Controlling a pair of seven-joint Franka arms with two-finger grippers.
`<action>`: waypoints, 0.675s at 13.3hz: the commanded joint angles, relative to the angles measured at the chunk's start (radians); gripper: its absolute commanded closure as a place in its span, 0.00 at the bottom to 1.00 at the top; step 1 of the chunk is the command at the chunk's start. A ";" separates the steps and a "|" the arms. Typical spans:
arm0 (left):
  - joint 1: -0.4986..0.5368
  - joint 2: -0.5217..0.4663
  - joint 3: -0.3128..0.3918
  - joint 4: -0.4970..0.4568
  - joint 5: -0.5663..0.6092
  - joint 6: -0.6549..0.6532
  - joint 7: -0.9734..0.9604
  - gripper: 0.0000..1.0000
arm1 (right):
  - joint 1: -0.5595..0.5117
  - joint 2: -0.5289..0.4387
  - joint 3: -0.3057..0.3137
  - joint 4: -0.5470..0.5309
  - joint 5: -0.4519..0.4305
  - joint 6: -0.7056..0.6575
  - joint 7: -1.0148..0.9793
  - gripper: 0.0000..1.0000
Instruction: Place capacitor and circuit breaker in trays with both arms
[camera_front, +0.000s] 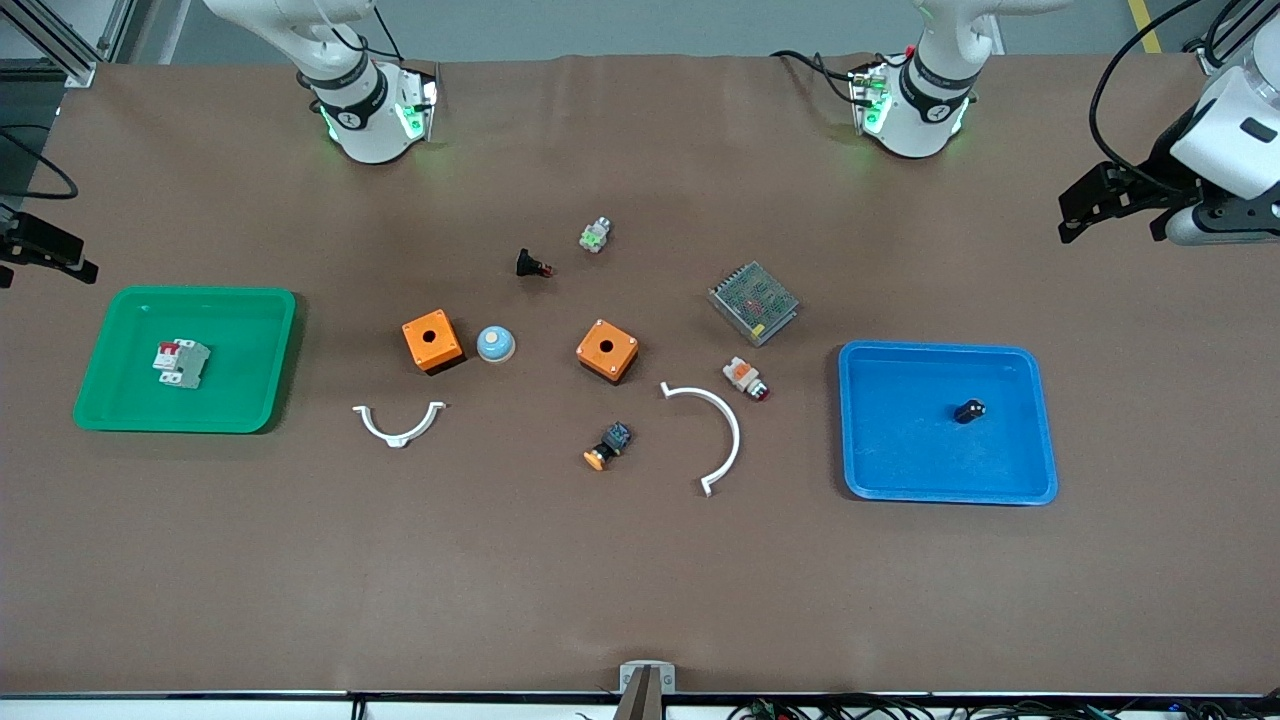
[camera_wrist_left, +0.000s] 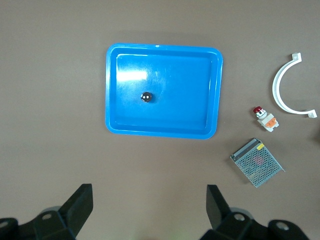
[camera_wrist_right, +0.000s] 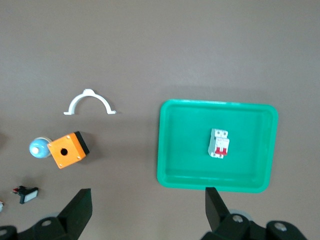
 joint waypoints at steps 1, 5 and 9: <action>-0.002 0.011 0.008 0.024 -0.017 -0.007 0.010 0.00 | -0.038 0.050 0.051 0.074 -0.001 -0.026 0.014 0.00; 0.004 0.009 0.011 0.024 -0.016 -0.011 0.010 0.00 | 0.018 0.064 0.052 0.103 -0.009 -0.049 0.171 0.00; 0.009 0.060 0.011 0.090 -0.003 -0.011 0.001 0.00 | 0.012 0.062 0.054 0.106 -0.006 -0.049 0.163 0.00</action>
